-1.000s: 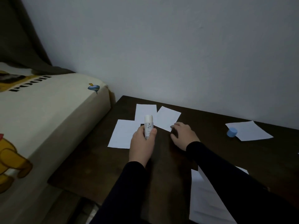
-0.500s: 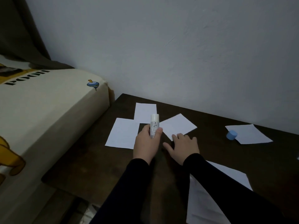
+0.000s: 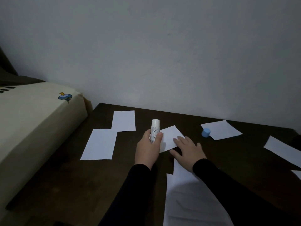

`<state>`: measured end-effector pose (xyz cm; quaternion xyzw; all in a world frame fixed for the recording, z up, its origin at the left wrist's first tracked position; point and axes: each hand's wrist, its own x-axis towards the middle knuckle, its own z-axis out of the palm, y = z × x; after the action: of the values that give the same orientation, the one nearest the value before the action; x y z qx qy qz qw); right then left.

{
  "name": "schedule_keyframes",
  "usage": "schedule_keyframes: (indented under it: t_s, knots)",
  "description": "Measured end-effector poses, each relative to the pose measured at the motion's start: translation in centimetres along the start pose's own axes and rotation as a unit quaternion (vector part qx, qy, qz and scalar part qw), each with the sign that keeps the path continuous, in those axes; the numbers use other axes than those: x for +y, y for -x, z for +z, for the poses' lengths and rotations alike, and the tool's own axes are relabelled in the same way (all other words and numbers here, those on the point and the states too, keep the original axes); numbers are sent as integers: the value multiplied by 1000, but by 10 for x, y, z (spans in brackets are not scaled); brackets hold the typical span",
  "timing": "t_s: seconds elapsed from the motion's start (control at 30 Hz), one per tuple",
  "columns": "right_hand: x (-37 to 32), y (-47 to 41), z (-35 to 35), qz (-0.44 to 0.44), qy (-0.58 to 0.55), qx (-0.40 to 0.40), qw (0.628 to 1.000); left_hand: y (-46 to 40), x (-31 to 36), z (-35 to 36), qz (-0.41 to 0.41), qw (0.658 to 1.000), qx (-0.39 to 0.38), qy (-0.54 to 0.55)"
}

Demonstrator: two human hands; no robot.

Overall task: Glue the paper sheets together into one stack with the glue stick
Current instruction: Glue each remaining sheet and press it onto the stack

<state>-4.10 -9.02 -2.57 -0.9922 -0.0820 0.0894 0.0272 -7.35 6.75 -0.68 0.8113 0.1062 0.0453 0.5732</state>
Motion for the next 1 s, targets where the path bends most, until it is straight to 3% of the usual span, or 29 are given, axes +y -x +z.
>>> schedule_keyframes:
  t_s: [0.1, 0.5, 0.8, 1.0]
  knots:
    - [17, 4, 4, 24, 4, -41, 999, -2, 1, 7, 3, 1000, -17, -15]
    - [35, 31, -5, 28, 47, -26, 998, 3, 0, 28, -5, 1000, -18, 12]
    - [80, 37, 5, -20, -83, 96, 992, 7, 7, 40, -18, 990, -58, 129]
    - [95, 36, 10, -61, -94, -1, 994, 6, 14, 51, -55, 977, -112, 172]
